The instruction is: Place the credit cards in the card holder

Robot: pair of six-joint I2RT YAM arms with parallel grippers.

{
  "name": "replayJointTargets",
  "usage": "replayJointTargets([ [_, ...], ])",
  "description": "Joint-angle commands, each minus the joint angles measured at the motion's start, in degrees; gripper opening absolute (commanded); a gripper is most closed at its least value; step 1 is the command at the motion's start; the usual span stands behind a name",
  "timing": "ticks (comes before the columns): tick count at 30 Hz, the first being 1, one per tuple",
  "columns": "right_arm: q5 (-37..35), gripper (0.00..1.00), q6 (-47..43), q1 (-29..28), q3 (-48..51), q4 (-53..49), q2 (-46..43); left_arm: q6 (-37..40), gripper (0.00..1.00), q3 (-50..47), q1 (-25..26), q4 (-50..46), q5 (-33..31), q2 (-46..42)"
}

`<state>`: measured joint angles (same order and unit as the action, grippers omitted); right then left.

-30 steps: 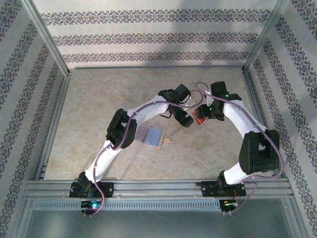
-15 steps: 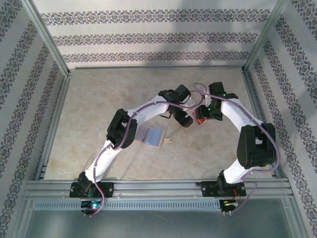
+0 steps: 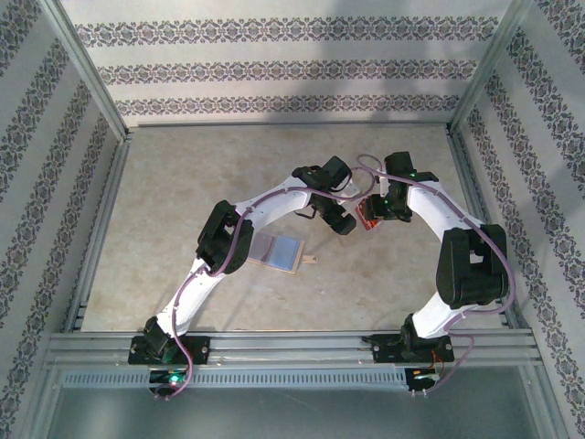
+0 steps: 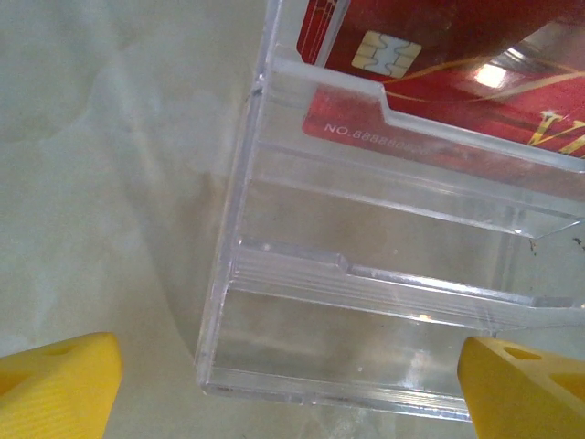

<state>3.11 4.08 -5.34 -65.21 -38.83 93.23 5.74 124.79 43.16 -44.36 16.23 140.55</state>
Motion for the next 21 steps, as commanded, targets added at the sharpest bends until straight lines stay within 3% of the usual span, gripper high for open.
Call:
replayJointTargets([
  [1, -2.7, 0.63, -1.0, 0.6, -0.7, -1.1, -1.0, 2.3, 0.95, -2.4, 0.7, -3.7, -2.5, 0.5],
  [15, -2.2, 0.62, -0.8, 0.6, -0.3, -1.0, -2.6, 3.1, 0.95, -4.0, 0.8, -3.4, -3.7, -0.4],
  [21, -1.2, 0.57, -0.8, 0.6, -0.2, -0.9, -3.2, 3.5, 0.95, -4.6, 0.8, -3.1, -4.1, -0.6],
])
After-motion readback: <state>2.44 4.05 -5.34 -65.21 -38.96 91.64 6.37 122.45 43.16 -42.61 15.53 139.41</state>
